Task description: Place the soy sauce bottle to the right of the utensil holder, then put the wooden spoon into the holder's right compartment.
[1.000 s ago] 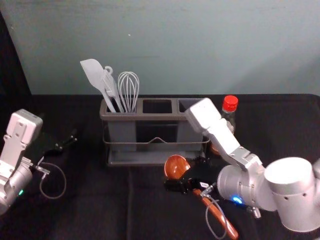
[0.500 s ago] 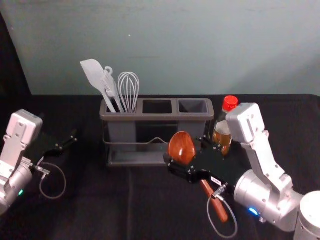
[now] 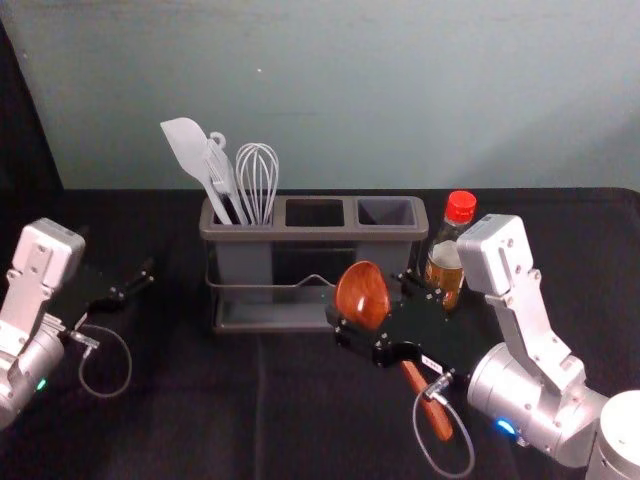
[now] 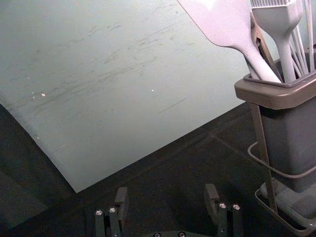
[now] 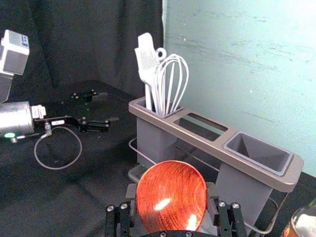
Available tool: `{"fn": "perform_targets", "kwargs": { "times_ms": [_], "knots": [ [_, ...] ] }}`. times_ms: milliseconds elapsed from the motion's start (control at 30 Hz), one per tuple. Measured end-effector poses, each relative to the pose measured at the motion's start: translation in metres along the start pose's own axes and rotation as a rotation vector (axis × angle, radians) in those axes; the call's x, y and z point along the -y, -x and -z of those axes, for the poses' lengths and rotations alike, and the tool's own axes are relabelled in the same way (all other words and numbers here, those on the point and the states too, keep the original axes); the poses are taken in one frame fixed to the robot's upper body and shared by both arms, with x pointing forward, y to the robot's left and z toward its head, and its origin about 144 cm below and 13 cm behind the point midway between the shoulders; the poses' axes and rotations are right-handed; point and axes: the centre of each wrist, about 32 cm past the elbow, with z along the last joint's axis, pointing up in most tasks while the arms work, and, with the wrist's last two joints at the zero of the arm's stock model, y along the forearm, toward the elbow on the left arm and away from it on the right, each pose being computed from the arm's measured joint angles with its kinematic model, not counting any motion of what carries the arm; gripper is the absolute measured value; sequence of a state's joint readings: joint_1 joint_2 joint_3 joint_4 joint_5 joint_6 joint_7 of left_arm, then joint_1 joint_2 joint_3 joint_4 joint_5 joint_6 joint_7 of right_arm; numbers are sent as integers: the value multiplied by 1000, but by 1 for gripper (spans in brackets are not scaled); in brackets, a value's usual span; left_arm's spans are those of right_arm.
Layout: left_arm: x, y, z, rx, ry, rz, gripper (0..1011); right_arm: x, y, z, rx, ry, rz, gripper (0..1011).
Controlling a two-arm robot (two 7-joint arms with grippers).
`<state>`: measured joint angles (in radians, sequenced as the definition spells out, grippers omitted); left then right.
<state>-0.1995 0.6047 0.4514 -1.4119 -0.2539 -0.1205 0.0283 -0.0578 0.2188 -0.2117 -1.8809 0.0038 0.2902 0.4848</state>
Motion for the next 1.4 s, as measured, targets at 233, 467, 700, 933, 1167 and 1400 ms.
{"fn": "perform_targets", "kwargs": {
  "times_ms": [233, 467, 700, 933, 1167, 1400],
  "knots": [
    [0, 0, 0, 0, 0, 0, 1011, 0, 0, 0, 0, 0, 0, 838],
    [0, 0, 0, 0, 0, 0, 1011, -2, 0, 3, 19, -64, 21, 838],
    [0, 0, 0, 0, 0, 0, 1012, -12, -9, -6, 115, -329, 88, 837],
    [0, 0, 0, 0, 0, 0, 1012, -28, -27, -29, 196, -437, 56, 838],
    [0, 0, 0, 0, 0, 0, 1012, -44, -36, -46, 220, -511, 40, 838],
    [0, 0, 0, 0, 0, 0, 1011, -69, -52, -51, 188, -626, 85, 838]
  ]
}}
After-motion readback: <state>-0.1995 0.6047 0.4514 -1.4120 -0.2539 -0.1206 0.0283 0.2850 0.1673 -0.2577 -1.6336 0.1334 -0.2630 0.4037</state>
